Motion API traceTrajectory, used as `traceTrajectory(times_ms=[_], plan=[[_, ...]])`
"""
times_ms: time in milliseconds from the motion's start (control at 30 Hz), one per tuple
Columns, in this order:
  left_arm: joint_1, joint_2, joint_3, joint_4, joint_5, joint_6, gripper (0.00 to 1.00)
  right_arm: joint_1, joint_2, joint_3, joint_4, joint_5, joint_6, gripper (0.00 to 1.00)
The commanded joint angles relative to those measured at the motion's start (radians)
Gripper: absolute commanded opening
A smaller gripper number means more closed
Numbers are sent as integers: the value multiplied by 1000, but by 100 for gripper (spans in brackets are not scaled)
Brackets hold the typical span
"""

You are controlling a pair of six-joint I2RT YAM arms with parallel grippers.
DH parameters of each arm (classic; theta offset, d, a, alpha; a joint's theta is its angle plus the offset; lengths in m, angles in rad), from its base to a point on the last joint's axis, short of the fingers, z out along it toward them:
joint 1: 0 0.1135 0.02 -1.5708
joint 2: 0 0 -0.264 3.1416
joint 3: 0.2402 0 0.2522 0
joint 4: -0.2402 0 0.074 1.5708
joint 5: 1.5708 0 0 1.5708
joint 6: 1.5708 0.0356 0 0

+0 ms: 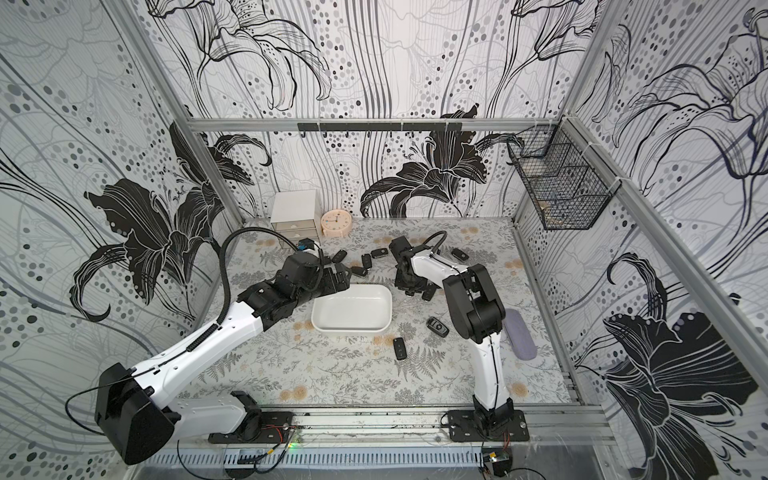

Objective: Place the car key into the storage box
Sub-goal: Pick up the car key from the center of the board.

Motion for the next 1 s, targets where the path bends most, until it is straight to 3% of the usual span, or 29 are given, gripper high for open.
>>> traceTrajectory(times_ms=[0,500,733,967], plan=[[2,-25,-13,3,-1,0,99,-3,-93,-25,-13,18,1,31],[2,-133,-75,-32,-67,-33,99,158,-270,-54,-70,28,76,31],[1,-188,-106,-61,-82,-26,99,267,-236,-43,-72,50,130,32],[2,-227,-129,-80,-88,-20,99,297,-151,-12,-72,49,145,32]])
